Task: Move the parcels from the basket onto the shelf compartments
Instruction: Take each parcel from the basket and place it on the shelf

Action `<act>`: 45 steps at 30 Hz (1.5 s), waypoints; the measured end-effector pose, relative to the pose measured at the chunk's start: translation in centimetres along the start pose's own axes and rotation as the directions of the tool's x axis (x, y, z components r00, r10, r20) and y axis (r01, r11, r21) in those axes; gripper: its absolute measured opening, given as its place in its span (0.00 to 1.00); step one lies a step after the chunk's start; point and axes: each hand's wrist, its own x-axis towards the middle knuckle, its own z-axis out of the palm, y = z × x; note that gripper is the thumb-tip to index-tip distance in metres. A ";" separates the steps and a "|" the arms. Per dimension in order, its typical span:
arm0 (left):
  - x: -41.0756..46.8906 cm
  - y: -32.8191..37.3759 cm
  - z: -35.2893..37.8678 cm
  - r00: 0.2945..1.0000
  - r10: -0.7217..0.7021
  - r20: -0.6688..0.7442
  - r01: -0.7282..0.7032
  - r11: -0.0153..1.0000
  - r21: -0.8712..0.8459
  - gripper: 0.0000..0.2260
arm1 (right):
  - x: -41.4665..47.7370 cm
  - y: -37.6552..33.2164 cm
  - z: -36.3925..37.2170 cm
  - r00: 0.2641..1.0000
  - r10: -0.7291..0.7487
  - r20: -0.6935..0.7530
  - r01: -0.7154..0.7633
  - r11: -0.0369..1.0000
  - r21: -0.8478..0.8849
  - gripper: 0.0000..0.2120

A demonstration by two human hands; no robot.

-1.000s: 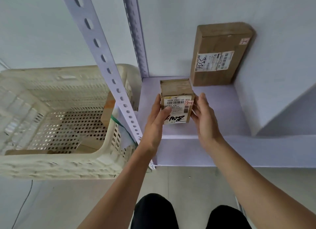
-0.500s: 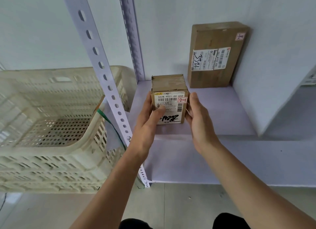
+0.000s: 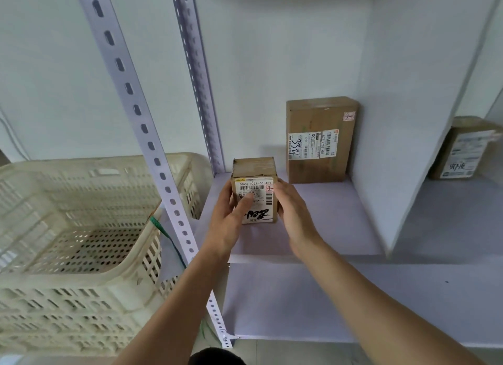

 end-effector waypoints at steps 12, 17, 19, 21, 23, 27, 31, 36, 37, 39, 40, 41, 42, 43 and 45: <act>8.8 -3.2 -0.1 1.000 0.004 -0.011 -0.004 1.000 0.020 0.16 | 7.5 1.2 0.8 0.995 -0.060 -0.076 0.052 0.993 -0.110 0.23; 11.5 -4.6 0.0 0.999 0.013 -0.051 -0.010 0.998 0.068 0.19 | 10.5 1.9 1.0 0.990 -0.094 -0.105 0.072 0.978 -0.194 0.18; 12.7 -5.0 0.1 0.998 0.010 -0.063 -0.004 0.996 0.088 0.19 | 11.5 2.2 1.1 0.989 -0.096 -0.109 0.072 0.976 -0.204 0.19; 13.7 -5.3 0.2 0.998 0.005 -0.066 0.002 0.995 0.095 0.19 | 12.5 2.4 1.1 0.986 -0.108 -0.124 0.078 0.972 -0.221 0.20; 14.5 -5.5 0.5 0.997 0.007 -0.076 -0.001 0.997 0.080 0.19 | 13.3 2.6 1.0 0.983 -0.116 -0.145 0.080 0.968 -0.237 0.20; 15.6 -5.7 1.0 0.994 -0.007 -0.110 0.012 0.999 0.040 0.19 | 14.7 3.0 0.9 0.981 -0.117 -0.155 0.074 0.964 -0.257 0.21; 16.0 -5.7 1.3 0.990 -0.012 -0.142 0.025 0.995 0.094 0.23 | 15.5 3.5 0.8 0.973 -0.130 -0.190 0.066 0.948 -0.312 0.20; 16.0 -5.5 1.7 0.978 -0.025 -0.205 0.053 0.990 0.133 0.23 | 16.1 4.0 0.7 0.967 -0.122 -0.225 0.044 0.945 -0.324 0.20; 16.0 -5.4 1.8 0.976 -0.030 -0.216 0.060 0.989 0.135 0.23 | 16.2 4.1 0.7 0.965 -0.123 -0.234 0.040 0.942 -0.333 0.19; 16.1 -5.3 2.0 0.969 -0.040 -0.242 0.075 0.988 0.137 0.23 | 16.5 4.1 0.7 0.959 -0.138 -0.247 0.041 0.932 -0.359 0.19; 16.1 -5.2 2.1 0.967 -0.042 -0.250 0.077 0.988 0.131 0.23 | 16.6 4.0 0.8 0.956 -0.146 -0.255 0.042 0.926 -0.376 0.18; 16.1 -5.1 2.2 0.966 -0.045 -0.255 0.079 0.989 0.127 0.23 | 16.6 3.9 1.0 0.954 -0.152 -0.258 0.042 0.921 -0.387 0.18; 16.1 -5.0 2.2 0.966 -0.048 -0.254 0.081 0.989 0.122 0.23 | 16.6 3.9 1.1 0.954 -0.151 -0.259 0.039 0.919 -0.392 0.17; 16.0 -4.9 2.3 0.966 -0.056 -0.252 0.088 0.989 0.117 0.23 | 16.5 3.7 1.3 0.955 -0.145 -0.259 0.032 0.918 -0.395 0.17; 15.7 -4.1 2.2 0.966 -0.095 -0.242 0.117 0.990 0.078 0.22 | 16.0 3.2 1.4 0.960 -0.106 -0.260 0.002 0.928 -0.373 0.18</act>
